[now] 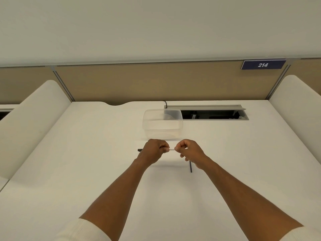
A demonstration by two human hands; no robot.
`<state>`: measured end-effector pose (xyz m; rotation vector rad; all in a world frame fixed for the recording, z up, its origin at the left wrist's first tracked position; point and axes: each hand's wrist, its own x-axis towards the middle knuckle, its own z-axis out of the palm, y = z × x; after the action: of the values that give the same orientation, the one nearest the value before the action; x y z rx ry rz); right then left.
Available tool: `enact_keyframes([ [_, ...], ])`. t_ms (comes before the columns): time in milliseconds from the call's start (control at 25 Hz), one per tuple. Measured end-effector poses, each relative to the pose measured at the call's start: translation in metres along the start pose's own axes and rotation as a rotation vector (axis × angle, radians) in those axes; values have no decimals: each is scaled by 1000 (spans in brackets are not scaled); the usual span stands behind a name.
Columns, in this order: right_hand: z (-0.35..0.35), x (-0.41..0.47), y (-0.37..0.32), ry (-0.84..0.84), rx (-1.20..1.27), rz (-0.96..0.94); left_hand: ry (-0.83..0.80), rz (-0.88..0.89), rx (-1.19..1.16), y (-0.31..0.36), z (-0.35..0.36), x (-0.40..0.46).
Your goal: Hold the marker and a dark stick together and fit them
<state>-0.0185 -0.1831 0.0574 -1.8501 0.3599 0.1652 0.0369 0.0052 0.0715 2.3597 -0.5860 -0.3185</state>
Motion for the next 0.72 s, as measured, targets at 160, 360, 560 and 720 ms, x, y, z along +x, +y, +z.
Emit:
enact_keyframes([
  [160,-1,-2,1,-49,-84,58,-7,4,1,0,-1,0],
  [360,2,-3,1,-42,20,1,2,4,-5,-1,-2,-1],
  [560,2,-3,-2,-62,-76,53,-10,15,-17,0,-1,-2],
  [720,5,-2,3,5,-43,-19,0,8,-22,1,-1,-3],
])
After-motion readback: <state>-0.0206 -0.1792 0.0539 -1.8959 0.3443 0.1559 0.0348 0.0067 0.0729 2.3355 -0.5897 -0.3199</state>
